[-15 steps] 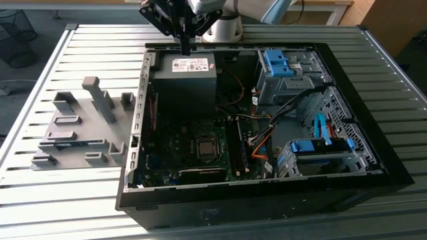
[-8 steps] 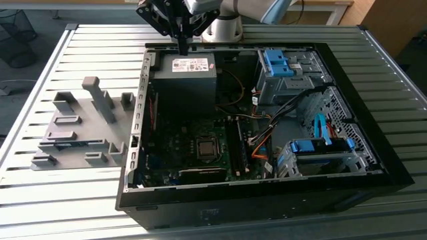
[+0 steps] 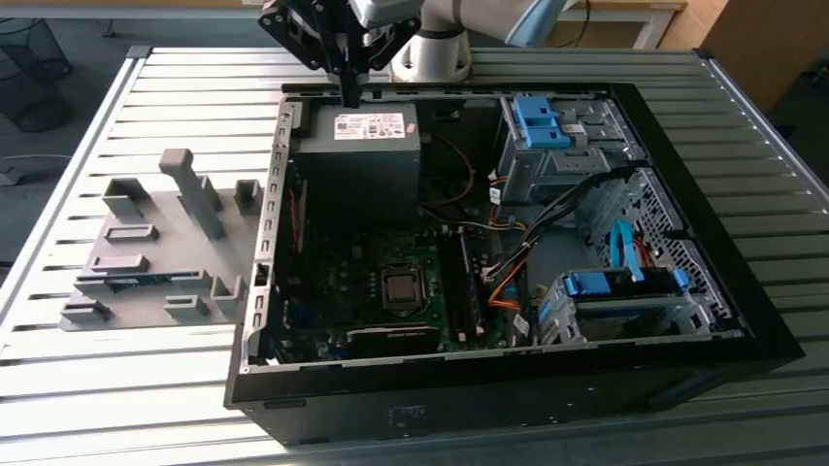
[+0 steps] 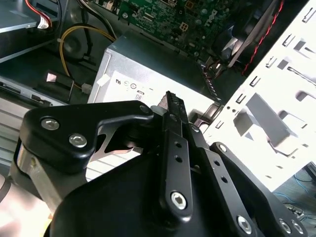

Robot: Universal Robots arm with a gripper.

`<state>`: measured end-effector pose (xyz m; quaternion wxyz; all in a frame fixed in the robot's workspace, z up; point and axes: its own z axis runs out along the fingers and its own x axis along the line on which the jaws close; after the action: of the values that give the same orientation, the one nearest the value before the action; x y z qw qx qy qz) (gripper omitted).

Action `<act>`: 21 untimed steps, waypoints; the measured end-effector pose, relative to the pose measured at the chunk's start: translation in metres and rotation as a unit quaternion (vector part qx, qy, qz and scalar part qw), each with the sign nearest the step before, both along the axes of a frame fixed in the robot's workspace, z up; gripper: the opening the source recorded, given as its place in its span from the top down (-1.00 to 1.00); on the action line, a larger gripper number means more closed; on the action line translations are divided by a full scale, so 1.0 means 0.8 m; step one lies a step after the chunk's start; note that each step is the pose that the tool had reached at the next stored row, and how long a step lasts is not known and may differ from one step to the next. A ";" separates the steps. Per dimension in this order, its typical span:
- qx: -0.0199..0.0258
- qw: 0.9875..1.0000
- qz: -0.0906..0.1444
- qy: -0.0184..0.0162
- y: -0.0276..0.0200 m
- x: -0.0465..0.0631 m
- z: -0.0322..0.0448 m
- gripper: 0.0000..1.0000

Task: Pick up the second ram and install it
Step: 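Reach for the second ram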

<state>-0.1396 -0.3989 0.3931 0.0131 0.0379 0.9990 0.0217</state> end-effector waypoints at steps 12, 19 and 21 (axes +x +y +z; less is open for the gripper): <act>0.000 1.000 0.000 0.000 0.0000 -0.009 -0.0003 0.79; 0.000 1.000 0.000 0.000 0.0000 -0.015 -0.0005 0.79; 0.000 1.000 0.000 0.000 0.0000 -0.017 -0.0005 0.79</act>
<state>-0.1529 -0.3989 0.3927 0.0131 0.0379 0.9990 0.0217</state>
